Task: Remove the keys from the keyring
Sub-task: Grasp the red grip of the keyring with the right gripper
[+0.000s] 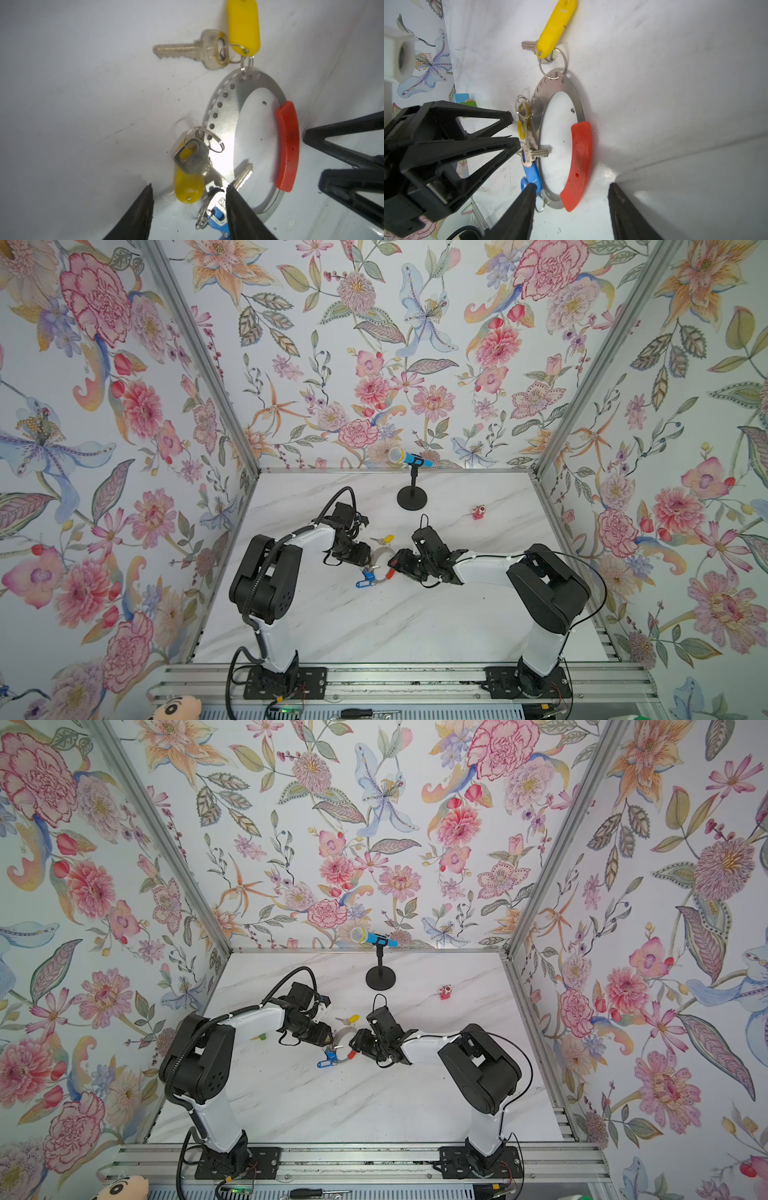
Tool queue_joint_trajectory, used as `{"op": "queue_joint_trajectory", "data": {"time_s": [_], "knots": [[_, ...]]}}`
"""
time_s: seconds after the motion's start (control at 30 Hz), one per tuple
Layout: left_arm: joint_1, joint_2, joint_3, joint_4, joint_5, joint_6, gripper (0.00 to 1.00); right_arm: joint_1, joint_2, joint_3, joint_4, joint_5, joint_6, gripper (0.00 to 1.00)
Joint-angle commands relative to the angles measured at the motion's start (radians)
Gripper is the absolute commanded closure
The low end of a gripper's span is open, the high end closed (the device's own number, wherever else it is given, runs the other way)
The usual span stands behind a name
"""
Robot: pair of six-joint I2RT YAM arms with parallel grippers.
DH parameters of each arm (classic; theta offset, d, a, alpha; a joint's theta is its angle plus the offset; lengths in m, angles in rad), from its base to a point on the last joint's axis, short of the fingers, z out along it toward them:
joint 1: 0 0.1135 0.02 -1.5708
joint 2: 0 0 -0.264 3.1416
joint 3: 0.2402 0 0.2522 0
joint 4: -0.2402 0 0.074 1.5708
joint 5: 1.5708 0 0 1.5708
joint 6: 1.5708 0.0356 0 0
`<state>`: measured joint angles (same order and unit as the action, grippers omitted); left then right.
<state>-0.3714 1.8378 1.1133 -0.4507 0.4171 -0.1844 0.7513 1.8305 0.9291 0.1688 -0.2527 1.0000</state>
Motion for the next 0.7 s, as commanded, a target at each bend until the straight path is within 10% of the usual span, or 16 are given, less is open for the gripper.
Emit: {"op": "queue_joint_trajectory", "data": {"time_s": [0.0,0.67], "knots": [[-0.027,-0.008,-0.034,0.018,0.032,-0.032,0.45,0.003,0.003,-0.013,-0.015,0.005,0.005,0.43],[-0.074,-0.024,-0.109,0.151,0.187,-0.122,0.51,-0.002,0.072,0.019,0.023,-0.041,0.006,0.48]]}}
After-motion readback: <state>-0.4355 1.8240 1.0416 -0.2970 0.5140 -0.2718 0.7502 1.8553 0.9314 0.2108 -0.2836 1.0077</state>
